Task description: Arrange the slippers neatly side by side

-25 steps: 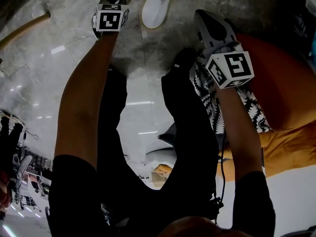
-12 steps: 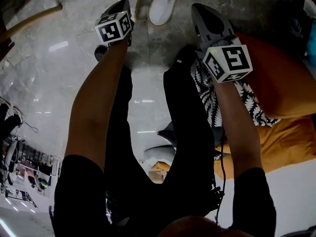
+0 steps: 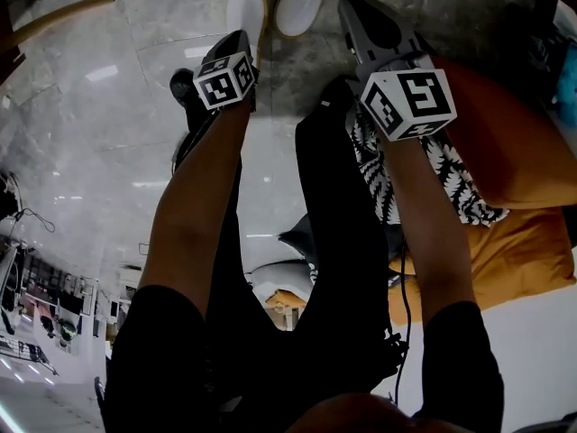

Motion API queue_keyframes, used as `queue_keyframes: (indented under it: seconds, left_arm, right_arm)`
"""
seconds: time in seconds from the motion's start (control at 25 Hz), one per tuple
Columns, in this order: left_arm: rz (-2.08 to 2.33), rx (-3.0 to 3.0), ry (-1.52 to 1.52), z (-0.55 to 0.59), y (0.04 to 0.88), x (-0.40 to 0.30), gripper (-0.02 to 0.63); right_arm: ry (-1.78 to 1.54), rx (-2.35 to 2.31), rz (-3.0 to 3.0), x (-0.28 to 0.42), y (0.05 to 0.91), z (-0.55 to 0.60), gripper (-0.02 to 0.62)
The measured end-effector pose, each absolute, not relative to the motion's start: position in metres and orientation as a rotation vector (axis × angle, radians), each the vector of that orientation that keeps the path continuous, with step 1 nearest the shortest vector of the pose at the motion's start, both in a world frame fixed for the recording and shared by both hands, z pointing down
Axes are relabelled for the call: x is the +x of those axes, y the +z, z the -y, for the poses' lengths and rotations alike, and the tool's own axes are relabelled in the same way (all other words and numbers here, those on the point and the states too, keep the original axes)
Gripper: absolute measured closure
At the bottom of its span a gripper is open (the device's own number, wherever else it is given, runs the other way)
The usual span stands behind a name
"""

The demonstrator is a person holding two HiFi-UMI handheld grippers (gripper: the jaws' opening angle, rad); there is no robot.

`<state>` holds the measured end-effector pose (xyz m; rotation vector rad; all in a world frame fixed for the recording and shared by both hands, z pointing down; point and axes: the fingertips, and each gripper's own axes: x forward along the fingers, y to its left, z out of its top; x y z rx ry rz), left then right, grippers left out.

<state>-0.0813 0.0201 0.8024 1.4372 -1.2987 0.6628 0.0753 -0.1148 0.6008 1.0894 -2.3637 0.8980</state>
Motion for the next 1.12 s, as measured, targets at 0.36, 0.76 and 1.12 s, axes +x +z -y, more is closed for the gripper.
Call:
queue_keyframes:
  seconds: [0.36,0.76,1.12]
  left_arm:
    - [1.346,1.409,0.672,-0.056,0.833,-0.075,0.580]
    - [1.309,1.409,0.731,-0.068,0.862,-0.065,0.578]
    - [1.281,1.358,0.710,-0.064,0.869,-0.057,0.578]
  right_arm:
    - [0.863,1.035,2.358,0.073,0.624,0.086,0.563]
    - [0.726,0.951,2.378,0.084,0.633,0.074,0.563]
    - [0.659,0.928,2.407,0.092,0.629,0.075,0.563]
